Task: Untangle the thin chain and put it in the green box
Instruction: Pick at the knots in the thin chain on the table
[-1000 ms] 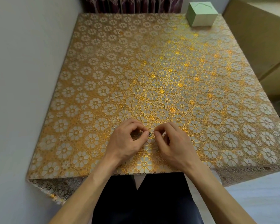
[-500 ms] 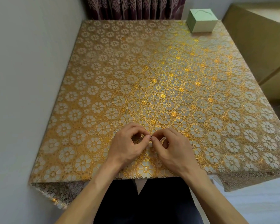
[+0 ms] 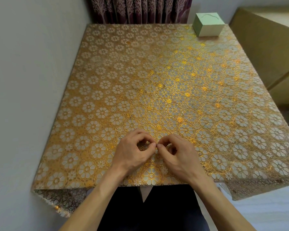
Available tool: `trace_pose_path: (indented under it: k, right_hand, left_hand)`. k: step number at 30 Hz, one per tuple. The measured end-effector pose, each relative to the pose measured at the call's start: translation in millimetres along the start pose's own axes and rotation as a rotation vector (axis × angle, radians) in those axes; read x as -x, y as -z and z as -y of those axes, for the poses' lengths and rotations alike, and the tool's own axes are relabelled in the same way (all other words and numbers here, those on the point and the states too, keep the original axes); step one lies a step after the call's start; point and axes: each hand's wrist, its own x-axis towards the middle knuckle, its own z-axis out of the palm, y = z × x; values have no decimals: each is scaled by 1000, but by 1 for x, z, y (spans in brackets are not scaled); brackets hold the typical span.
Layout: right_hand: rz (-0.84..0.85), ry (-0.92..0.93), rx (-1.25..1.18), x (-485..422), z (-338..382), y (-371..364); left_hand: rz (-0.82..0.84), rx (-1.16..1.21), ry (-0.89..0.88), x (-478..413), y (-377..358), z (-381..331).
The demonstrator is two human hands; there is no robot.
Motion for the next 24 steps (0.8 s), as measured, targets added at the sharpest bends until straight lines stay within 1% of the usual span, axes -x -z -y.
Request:
trace_pose_path:
  k: [4,9,17,24]
  right_hand:
    - [13,1,3,1,-2,0]
    - [21,-51,19,0,-3,-2]
    - [30,-44,26,2,-2,-1]
    - [40,-66,-18,2,-2,0]
  left_hand:
    - [5,6,-3,0,0,-1]
    - [5,19,-6,1,0,-1]
    - [9,9,-12,1,1,-1]
    - [15,-1,-23,2,1,0]
